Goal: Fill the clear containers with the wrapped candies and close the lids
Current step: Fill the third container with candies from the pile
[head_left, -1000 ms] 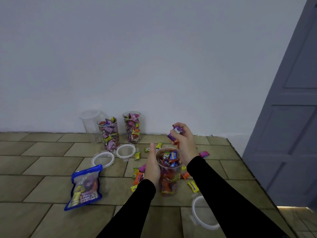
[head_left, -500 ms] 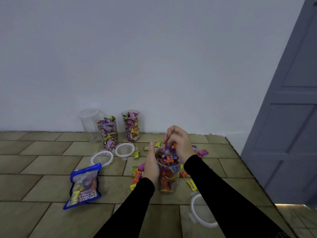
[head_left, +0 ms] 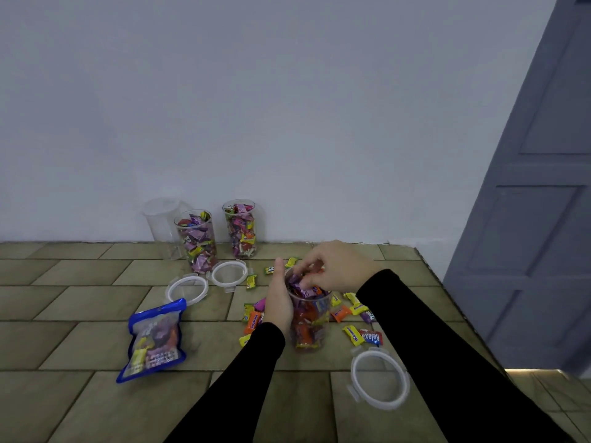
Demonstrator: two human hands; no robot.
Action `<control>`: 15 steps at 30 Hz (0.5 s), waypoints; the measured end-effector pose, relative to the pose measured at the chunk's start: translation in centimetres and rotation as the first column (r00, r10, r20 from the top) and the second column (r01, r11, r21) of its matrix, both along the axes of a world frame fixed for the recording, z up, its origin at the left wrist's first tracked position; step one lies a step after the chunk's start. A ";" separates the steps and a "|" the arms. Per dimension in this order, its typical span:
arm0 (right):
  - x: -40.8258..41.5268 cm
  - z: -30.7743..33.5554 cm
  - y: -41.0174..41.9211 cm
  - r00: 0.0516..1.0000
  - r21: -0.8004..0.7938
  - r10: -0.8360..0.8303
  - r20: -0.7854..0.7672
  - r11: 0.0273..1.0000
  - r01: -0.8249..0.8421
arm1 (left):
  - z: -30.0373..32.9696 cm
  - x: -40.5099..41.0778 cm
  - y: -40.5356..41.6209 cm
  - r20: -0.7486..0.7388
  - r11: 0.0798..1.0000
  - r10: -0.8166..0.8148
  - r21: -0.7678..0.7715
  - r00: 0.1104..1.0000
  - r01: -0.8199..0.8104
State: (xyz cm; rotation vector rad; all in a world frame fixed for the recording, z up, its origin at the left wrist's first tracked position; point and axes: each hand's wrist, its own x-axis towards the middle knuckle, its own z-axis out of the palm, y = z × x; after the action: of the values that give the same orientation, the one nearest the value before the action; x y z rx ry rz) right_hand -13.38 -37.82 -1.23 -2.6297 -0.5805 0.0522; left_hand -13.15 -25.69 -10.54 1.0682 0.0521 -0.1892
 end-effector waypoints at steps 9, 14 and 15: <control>-0.2 0.0 2.3 1.000 -0.301 0.014 0.004 0.954 -0.012 | -0.3 0.3 -0.2 0.019 0.997 0.067 0.043 0.998 -0.067; 0.2 -0.6 2.5 0.998 -0.268 -0.028 -0.057 0.963 0.012 | -0.1 0.3 0.0 0.009 0.997 0.067 0.049 0.998 -0.067; 0.2 -0.6 2.4 0.998 -0.259 -0.021 -0.061 0.966 0.005 | -0.1 0.3 0.0 0.014 0.997 0.052 0.051 0.999 -0.053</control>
State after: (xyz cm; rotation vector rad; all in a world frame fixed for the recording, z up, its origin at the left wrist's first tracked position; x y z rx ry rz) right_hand -13.15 -35.41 -1.85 -2.8718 -0.5679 0.2210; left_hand -12.89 -25.65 -10.66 1.1183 0.0736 -0.1343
